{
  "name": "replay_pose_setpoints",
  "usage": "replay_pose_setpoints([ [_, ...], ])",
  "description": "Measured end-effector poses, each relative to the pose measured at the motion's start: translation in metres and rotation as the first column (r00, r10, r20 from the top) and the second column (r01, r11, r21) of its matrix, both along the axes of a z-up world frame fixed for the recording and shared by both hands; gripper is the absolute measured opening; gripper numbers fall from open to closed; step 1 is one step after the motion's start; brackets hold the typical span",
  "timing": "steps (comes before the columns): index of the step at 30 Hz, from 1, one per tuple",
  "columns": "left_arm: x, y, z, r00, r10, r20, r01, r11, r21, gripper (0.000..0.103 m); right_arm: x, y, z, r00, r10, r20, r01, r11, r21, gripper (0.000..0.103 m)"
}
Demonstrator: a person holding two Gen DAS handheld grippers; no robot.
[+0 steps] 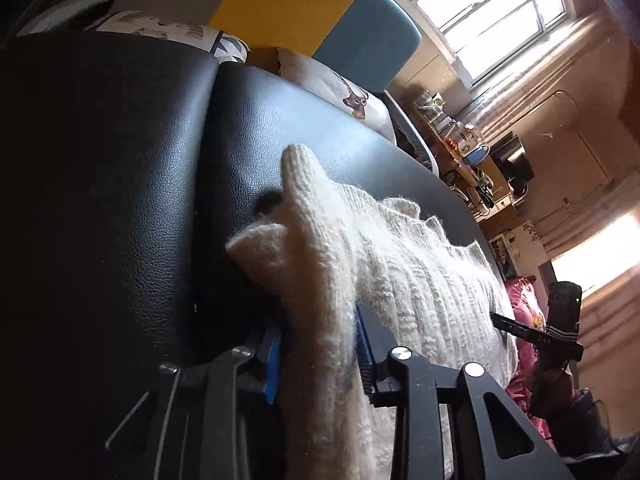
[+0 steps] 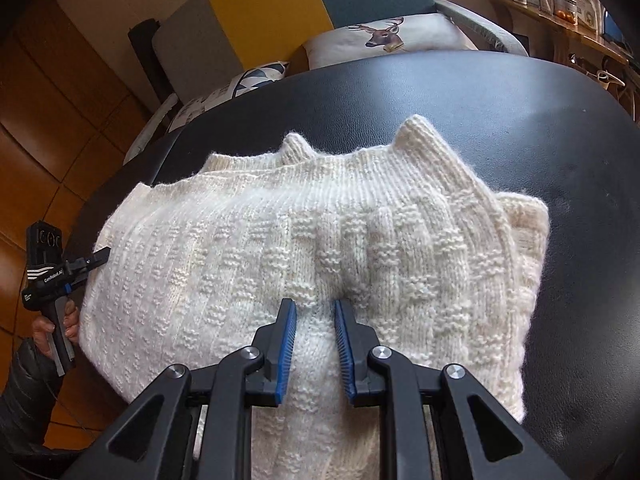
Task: Fold clothes
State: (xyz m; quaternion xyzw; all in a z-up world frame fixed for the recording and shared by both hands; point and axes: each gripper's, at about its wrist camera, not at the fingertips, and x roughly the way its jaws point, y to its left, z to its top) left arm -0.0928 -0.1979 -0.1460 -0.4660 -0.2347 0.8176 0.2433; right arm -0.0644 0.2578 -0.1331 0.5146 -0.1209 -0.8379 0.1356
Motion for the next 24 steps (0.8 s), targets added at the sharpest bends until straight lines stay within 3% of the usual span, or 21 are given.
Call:
replay_pose_setpoints([
  [3,0.004,-0.006,0.001,0.997,0.077,0.010,-0.077,0.996,0.039,0.017,0.000,0.003,0.000,1.000,0.011,-0.004,-0.011,1.000,-0.009,0.020],
  [7,0.012,-0.009,0.012,0.990,0.140,-0.002,-0.140,0.988,0.062,0.015,-0.001,0.007,0.011,0.998,0.060,0.014,-0.059,0.998,-0.026,0.020],
  [10,0.016,-0.013,0.027,0.988,0.154,-0.022,-0.152,0.985,0.083,0.015,0.001,0.012,0.036,0.988,0.155,-0.023,-0.155,0.988,0.024,0.020],
  [17,0.012,-0.026,0.055,0.985,0.167,-0.049,-0.167,0.986,0.011,0.015,0.004,0.001,0.055,0.909,0.417,0.015,-0.408,0.881,0.242,0.020],
  [21,0.014,-0.033,0.070,0.982,0.180,-0.062,-0.182,0.983,-0.025,0.015,-0.010,-0.007,0.040,0.881,0.471,0.054,-0.467,0.844,0.263,0.020],
  [24,0.018,-0.038,0.081,0.979,0.191,-0.065,-0.194,0.980,-0.034,0.015,-0.016,-0.006,0.029,0.876,0.476,0.071,-0.478,0.843,0.247,0.020],
])
